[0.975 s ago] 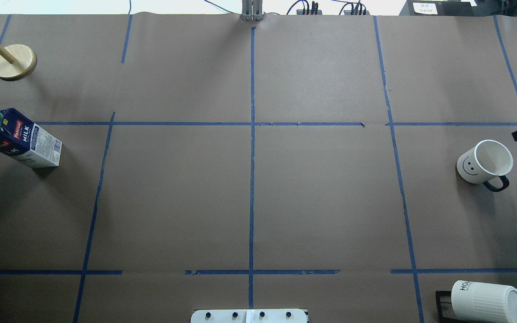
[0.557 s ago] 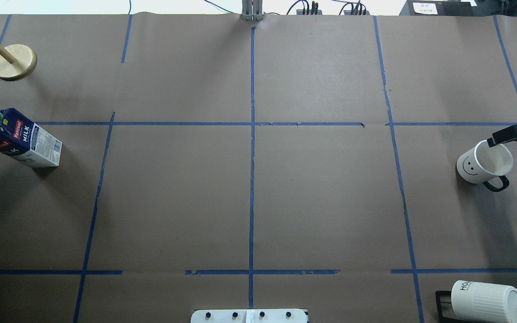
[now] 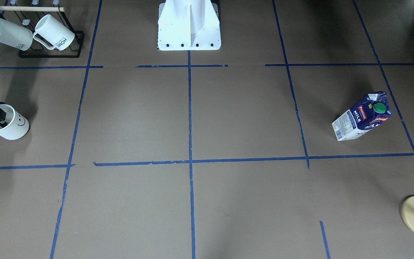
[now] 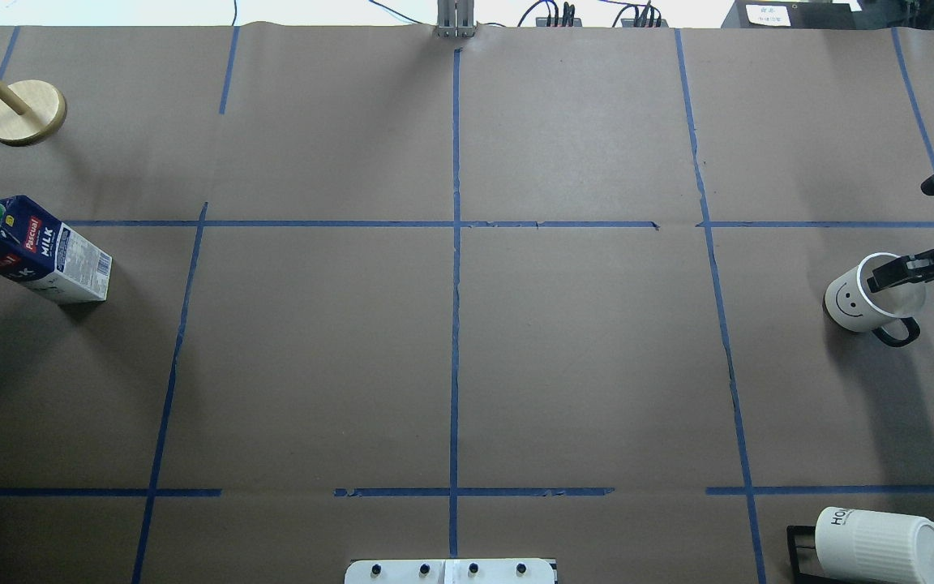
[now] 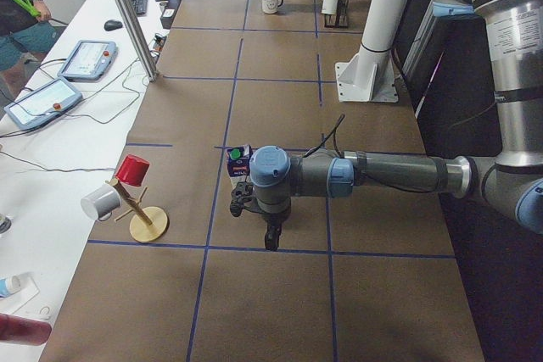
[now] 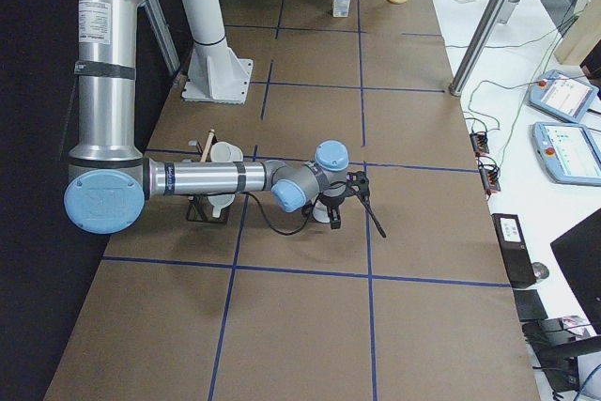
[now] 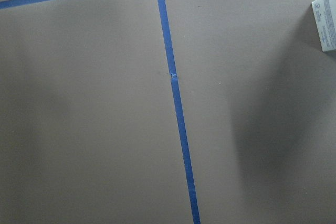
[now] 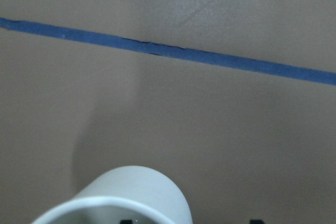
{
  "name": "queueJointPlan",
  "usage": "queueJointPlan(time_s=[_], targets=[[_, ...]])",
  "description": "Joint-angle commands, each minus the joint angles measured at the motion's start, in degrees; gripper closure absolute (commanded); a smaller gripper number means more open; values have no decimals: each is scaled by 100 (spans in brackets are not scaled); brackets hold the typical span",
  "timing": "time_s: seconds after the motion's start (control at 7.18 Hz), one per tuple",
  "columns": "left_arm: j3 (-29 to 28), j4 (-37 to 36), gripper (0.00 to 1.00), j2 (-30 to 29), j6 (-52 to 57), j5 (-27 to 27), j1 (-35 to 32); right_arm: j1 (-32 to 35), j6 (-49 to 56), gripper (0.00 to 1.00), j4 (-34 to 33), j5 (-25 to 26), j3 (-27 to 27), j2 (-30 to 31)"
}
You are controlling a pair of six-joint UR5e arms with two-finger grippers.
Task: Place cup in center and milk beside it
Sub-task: 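Lower the right gripper onto the white mug and grasp its rim, then carry the white mug with the right gripper to the table center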
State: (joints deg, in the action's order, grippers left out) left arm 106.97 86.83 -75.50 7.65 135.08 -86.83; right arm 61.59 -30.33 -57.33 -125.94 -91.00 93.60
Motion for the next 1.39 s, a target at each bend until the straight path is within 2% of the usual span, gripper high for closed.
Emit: queueJointPlan(time_s=[0.0,0.28,0.42,0.56,0.7,0.84,0.98,1.25], targets=[[0,18,0,0,0,1,0,-7,-8,99,3,-62,-40,-8],[9,18,0,0,0,1,0,-7,-8,100,-58,-89,-364,-69],[9,18,0,0,0,1,0,-16,-164,100,-424,-193,-627,-244],[9,18,0,0,0,1,0,-16,-566,100,-1455,-194,-899,-977],[17,27,0,0,0,1,0,-216,-1058,100,-2396,-142,-928,-1906],[35,27,0,0,0,10,0,-784,-1785,100,-2893,93,-859,-2707],[52,27,0,0,0,10,0,-1207,-2218,100,-3063,522,-615,-3307],[61,27,0,-17,0,10,0,-1815,-3106,100,-3100,884,551,-4599]])
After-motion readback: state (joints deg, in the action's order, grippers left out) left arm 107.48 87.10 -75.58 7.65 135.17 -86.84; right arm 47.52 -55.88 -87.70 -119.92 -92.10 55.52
